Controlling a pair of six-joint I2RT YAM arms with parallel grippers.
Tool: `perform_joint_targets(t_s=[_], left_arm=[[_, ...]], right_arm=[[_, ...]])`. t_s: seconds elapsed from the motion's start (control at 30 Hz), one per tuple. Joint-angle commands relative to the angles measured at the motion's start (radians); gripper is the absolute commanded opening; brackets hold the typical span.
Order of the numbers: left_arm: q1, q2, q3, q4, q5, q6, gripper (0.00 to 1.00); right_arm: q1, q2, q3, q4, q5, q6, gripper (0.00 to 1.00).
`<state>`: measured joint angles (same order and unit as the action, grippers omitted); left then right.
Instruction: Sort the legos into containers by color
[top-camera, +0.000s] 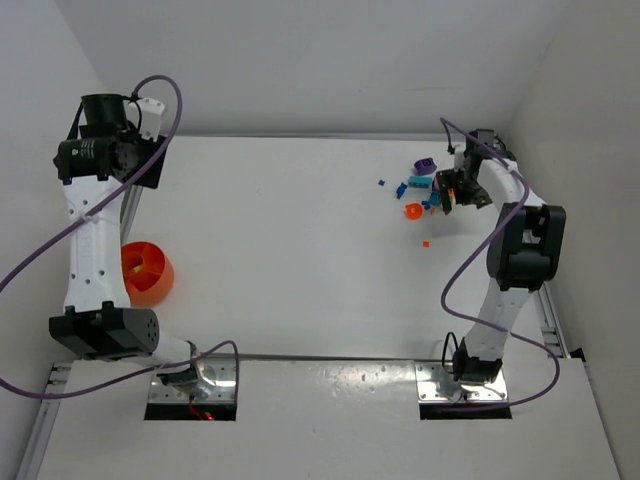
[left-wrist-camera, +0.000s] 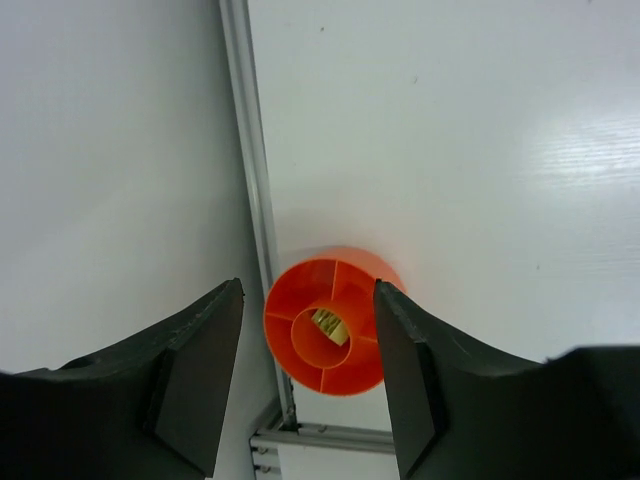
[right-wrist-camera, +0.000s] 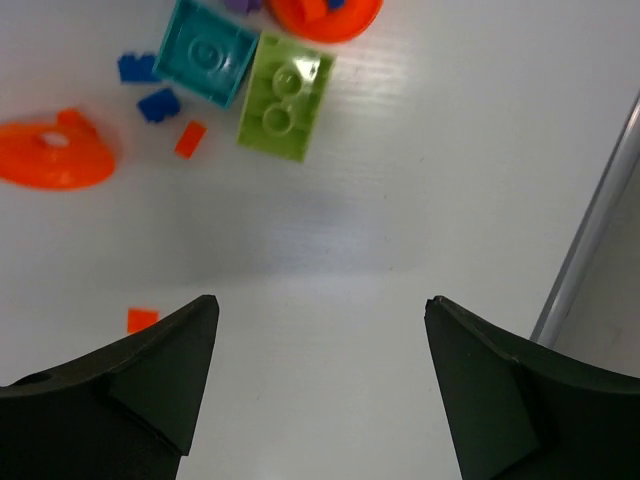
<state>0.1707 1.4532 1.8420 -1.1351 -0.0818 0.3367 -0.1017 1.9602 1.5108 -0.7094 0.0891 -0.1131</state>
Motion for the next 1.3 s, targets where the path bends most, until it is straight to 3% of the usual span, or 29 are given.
perform_joint_targets(t_s=[0.0, 0.23, 0.67, 0.83, 1.27], left_arm=[[-0.023, -0.022, -0.012, 0.080, 0.037, -0.041, 0.61], [-0.088, -0.022, -0.012, 0.101, 0.017, -0.073, 0.62], [-0.097, -0.022, -0.012, 0.101, -0.006, -0.103, 0.62], [-0.117, -0.022, -0.012, 0.110, -0.025, -0.122, 0.62], [-0.135, -0.031, -0.042, 0.141, -0.055, -0.122, 0.63]], right_arm=[[-0.007, 0.054, 0.104, 0.044, 0.040, -0.005, 0.84], [-0.007, 0.175, 0.198, 0.034, 0.006, -0.005, 0.83], [-0.007, 0.258, 0.198, 0.044, 0.006, 0.004, 0.82], [-0.007, 0.295, 0.230, 0.053, 0.015, 0.015, 0.77], [-0.016, 0.367, 0.311, 0.073, 0.015, 0.006, 0.53]])
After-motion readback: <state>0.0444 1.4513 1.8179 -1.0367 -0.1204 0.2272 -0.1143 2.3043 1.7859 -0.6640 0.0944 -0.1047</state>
